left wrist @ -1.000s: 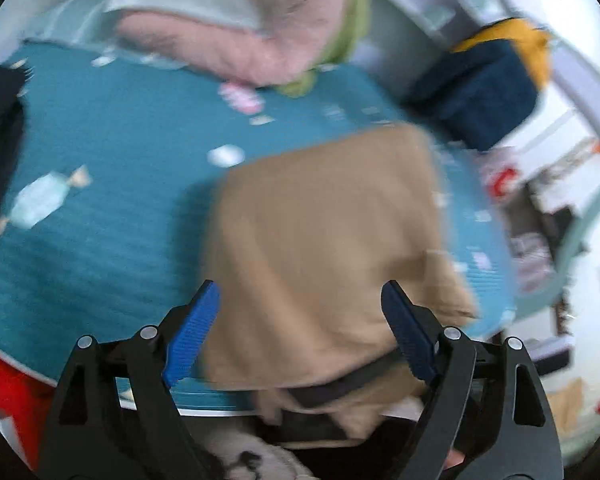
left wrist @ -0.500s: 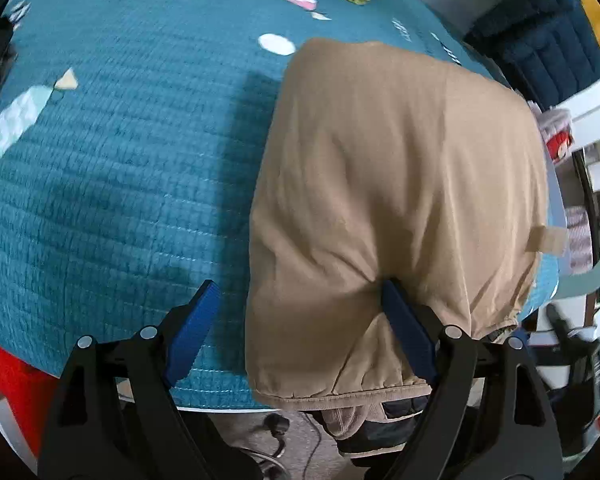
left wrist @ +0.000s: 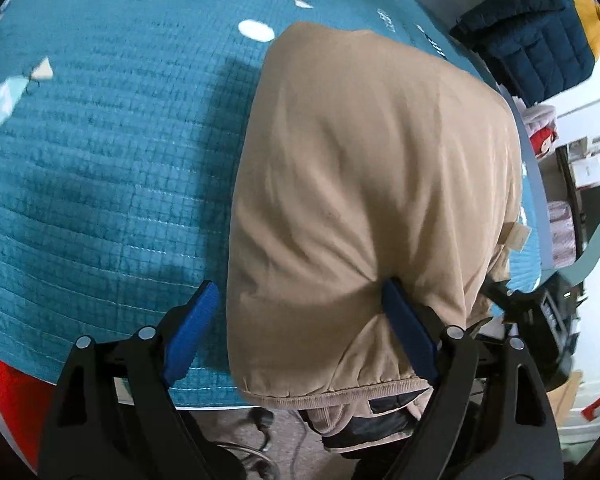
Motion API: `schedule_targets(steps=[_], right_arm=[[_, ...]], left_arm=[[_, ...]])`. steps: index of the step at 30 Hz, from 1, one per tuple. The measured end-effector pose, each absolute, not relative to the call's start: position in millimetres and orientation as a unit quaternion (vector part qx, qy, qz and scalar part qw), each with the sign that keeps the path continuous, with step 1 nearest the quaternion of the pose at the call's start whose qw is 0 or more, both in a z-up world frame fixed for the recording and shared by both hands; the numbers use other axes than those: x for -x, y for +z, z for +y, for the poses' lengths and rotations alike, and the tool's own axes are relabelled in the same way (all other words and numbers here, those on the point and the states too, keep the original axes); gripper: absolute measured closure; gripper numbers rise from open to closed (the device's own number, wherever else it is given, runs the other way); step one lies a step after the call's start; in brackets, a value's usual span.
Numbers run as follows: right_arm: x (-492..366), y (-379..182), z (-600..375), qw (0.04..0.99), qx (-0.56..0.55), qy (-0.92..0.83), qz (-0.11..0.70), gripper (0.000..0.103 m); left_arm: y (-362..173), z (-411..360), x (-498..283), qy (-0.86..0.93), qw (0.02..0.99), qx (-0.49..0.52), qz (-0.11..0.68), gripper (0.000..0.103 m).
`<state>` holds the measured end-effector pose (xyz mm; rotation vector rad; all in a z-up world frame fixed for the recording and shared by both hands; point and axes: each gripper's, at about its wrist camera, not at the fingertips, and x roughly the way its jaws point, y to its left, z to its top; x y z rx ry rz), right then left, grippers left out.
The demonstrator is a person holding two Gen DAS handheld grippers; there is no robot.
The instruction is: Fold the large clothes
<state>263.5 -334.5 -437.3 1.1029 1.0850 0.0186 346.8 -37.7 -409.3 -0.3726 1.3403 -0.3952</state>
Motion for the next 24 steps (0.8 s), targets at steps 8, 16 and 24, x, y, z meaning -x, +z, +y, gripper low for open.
schedule_targets(steps=[8, 16, 24], right_arm=[[-279, -464, -333, 0.675, -0.574, 0.054, 0.461, 0.012], [-292, -462, -312, 0.686, -0.563, 0.080, 0.453, 0.029], [-294, -437, -294, 0.711, -0.550, 0.108, 0.424, 0.066]], left_arm=[[-440, -33, -350, -0.201, 0.705, 0.258, 0.629, 0.013], [-457, -42, -345, -0.211, 0.689, 0.305, 0.624, 0.012], [-424, -61, -336, -0.226, 0.748, 0.240, 0.576, 0.051]])
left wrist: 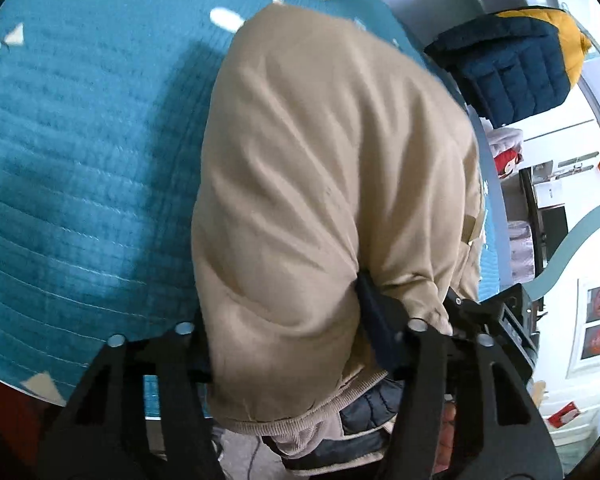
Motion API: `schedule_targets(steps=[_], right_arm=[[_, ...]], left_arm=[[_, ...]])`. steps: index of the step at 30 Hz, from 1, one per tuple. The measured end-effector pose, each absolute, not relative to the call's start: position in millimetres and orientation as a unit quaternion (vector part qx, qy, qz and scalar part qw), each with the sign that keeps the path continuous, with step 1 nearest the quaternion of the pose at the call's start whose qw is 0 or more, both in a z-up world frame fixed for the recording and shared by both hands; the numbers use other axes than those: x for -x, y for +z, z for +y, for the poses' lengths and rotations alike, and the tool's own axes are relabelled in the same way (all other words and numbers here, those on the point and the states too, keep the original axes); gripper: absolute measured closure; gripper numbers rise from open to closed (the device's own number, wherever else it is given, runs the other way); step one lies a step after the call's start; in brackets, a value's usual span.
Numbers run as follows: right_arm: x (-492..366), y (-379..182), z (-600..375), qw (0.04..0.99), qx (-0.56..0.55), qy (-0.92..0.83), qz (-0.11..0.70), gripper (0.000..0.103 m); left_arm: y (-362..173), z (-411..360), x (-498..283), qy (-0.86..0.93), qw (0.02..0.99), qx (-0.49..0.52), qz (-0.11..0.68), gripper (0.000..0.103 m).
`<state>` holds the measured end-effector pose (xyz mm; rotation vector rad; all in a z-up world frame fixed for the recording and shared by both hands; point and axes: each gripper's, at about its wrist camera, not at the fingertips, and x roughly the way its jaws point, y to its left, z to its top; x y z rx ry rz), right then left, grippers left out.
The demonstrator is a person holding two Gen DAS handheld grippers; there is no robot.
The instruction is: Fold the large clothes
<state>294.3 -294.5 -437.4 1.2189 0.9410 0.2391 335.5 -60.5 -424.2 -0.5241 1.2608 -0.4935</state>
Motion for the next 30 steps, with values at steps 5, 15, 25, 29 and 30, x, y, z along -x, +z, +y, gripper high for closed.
schedule_targets(steps=[5, 15, 25, 29, 30], right_arm=[[-302, -406, -265, 0.731, -0.526, 0.149, 0.407, 0.069], [-334, -319, -166, 0.765, -0.460, 0.261, 0.367, 0.069], [-399, -258, 10, 0.745, -0.395, 0.410, 0.348, 0.070], [-421, -263, 76, 0.721, -0.394, 0.442, 0.361, 0.069], [-426, -268, 90, 0.712, -0.400, 0.446, 0.365, 0.069]], left_arm=[[-392, -38, -323, -0.227, 0.783, 0.230, 0.532, 0.055], [-278, 53, -309, -0.216, 0.853, 0.208, 0.428, 0.057], [-183, 223, -298, -0.120, 0.920, 0.180, 0.326, 0.057], [-168, 291, -296, -0.062, 0.937, 0.155, 0.307, 0.057], [-166, 309, -295, -0.048, 0.939, 0.154, 0.304, 0.057]])
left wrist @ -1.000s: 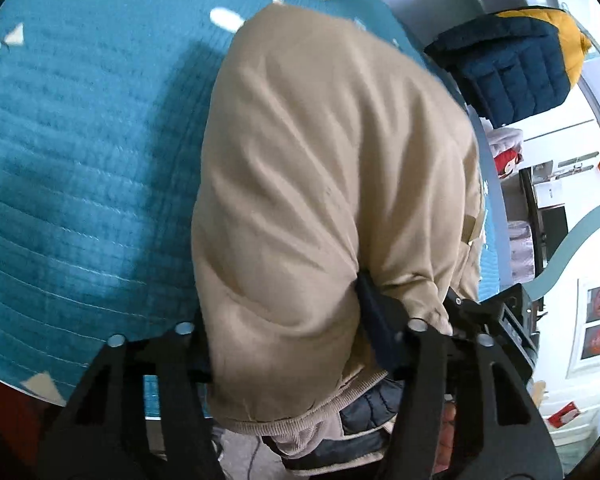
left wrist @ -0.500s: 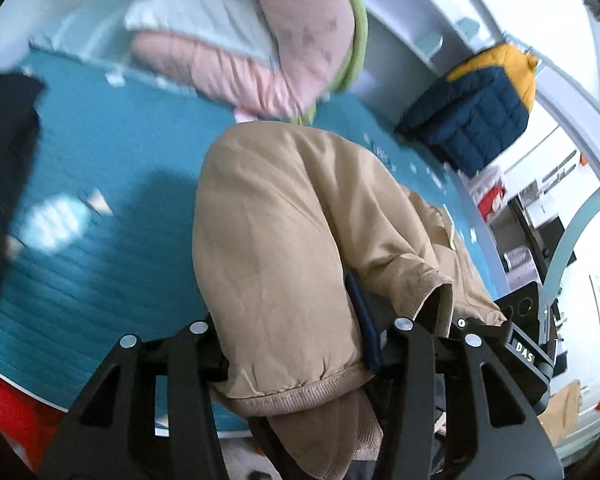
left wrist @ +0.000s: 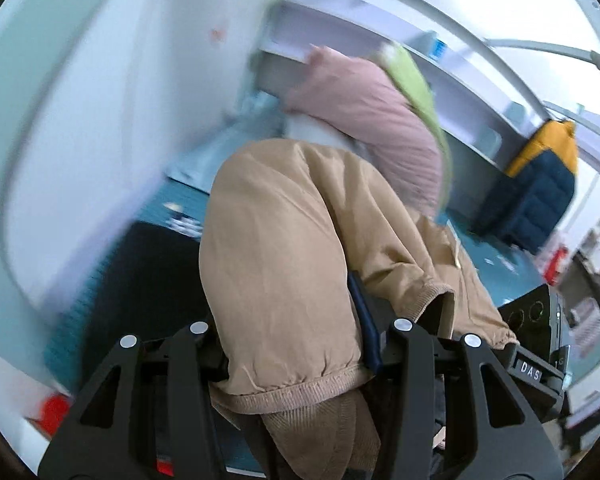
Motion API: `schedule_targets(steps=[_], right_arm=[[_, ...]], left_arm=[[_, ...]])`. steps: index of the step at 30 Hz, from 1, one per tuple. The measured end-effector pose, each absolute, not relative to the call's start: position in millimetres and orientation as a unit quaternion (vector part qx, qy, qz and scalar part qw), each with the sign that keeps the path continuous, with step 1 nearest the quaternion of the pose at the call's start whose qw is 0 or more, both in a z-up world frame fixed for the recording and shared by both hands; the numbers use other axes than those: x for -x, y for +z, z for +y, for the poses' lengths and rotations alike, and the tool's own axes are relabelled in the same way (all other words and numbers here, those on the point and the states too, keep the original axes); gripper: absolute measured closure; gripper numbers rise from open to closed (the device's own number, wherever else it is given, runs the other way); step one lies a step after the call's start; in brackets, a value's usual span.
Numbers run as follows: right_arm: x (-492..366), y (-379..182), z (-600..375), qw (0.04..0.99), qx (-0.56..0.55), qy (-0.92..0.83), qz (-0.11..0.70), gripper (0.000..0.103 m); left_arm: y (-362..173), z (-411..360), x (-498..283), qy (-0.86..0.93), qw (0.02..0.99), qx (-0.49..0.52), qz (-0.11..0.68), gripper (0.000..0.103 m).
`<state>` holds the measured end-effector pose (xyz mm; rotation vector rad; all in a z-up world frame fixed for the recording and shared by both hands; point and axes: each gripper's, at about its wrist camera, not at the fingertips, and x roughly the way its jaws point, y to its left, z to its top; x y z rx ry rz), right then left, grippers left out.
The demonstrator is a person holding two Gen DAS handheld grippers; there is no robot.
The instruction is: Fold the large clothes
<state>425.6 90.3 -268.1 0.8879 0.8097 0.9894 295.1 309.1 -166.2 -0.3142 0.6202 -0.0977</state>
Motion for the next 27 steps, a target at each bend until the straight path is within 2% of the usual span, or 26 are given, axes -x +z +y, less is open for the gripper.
schedule_targets(steps=[5, 7, 11, 13, 15, 18, 21, 27], right_arm=[[-401, -296, 135, 0.705, -0.382, 0.450, 0.393, 0.069], [-400, -311, 153, 0.716, -0.373, 0.435, 0.400, 0.068], [-384, -348, 176, 0.741, -0.318, 0.387, 0.448, 0.057], [-384, -366, 176, 0.732, -0.320, 0.366, 0.478, 0.047], [-381, -380, 164, 0.727, -0.332, 0.349, 0.489, 0.039], [-379, -378, 147, 0.729, -0.343, 0.333, 0.489, 0.033], [-375, -373, 119, 0.736, -0.364, 0.310, 0.479, 0.032], [-369, -382, 81, 0.753, -0.365, 0.241, 0.491, 0.021]], left_arm=[[-182, 363, -288, 0.014, 0.945, 0.131, 0.299, 0.057], [-206, 385, -290, 0.027, 0.941, 0.140, 0.308, 0.057], [-257, 415, -292, 0.058, 0.922, 0.165, 0.345, 0.056], [-276, 422, -290, 0.068, 0.915, 0.173, 0.358, 0.052], [-282, 426, -287, 0.073, 0.916, 0.170, 0.357, 0.036], [-283, 427, -279, 0.085, 0.919, 0.164, 0.349, 0.023], [-279, 431, -264, 0.096, 0.921, 0.163, 0.340, 0.018], [-276, 433, -244, 0.105, 0.916, 0.166, 0.349, 0.014]])
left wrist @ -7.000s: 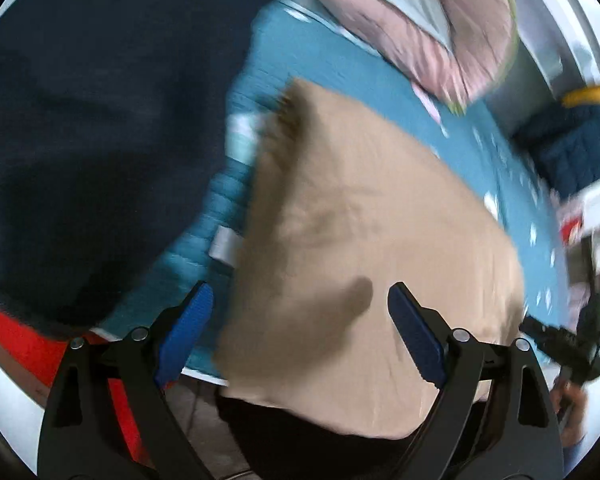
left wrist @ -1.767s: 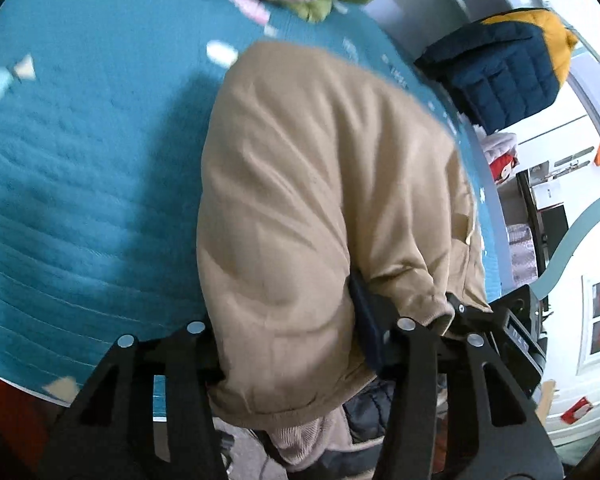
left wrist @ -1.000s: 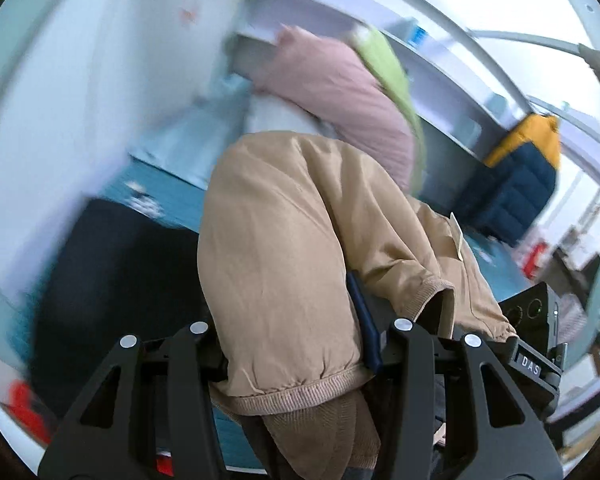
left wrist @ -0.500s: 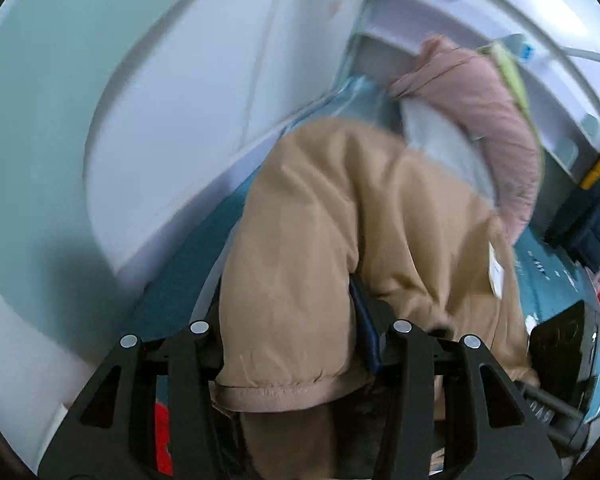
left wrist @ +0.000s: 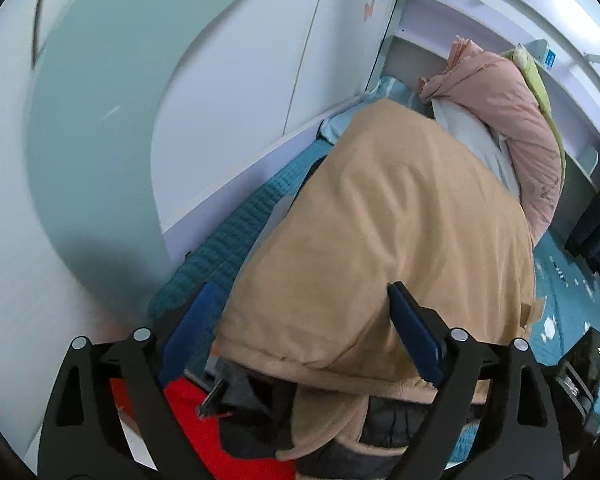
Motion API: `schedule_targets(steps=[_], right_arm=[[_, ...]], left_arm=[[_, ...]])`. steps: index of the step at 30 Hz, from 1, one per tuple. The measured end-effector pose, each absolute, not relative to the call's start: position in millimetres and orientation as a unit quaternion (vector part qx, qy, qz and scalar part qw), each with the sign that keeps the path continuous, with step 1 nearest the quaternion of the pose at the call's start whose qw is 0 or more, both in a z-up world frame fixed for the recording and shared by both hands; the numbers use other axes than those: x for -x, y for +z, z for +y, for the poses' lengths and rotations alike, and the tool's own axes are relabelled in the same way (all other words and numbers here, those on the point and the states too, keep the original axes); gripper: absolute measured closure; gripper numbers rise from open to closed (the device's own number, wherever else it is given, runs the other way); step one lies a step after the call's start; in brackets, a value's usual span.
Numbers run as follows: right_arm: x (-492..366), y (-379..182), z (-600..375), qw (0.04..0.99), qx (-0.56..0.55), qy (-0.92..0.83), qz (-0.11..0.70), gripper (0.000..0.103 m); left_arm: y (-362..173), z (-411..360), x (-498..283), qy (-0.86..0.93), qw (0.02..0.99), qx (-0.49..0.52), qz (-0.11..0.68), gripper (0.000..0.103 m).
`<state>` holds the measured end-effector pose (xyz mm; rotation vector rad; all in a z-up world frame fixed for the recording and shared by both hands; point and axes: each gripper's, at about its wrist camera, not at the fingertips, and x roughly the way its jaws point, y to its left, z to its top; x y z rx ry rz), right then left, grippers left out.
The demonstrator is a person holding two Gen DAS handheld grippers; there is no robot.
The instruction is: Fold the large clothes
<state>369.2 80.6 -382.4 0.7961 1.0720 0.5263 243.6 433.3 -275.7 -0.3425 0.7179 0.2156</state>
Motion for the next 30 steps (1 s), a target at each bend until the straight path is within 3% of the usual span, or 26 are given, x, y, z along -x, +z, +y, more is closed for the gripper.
schedule_targets(steps=[5, 11, 19, 24, 27, 30], right_arm=[[-360, -378, 59, 0.743, -0.383, 0.250, 0.489, 0.021], [-348, -328, 34, 0.763, -0.365, 0.275, 0.457, 0.021], [-314, -231, 15, 0.863, -0.183, 0.294, 0.367, 0.021], [-275, -205, -3, 0.895, -0.084, 0.285, 0.333, 0.019], [-253, -198, -18, 0.904, -0.059, 0.270, 0.327, 0.009], [-225, -179, -37, 0.913, -0.054, 0.260, 0.309, 0.009]], left_arm=[[-263, 420, -222, 0.103, 0.919, 0.149, 0.349, 0.014], [-231, 403, -190, 0.116, 0.926, 0.155, 0.324, 0.012], [-174, 332, -146, 0.104, 0.948, 0.098, 0.284, 0.008], [-150, 272, -124, 0.099, 0.954, 0.076, 0.274, 0.005], [-137, 229, -114, 0.071, 0.959, 0.041, 0.272, 0.005], [-126, 190, -105, 0.059, 0.963, -0.002, 0.262, 0.005]])
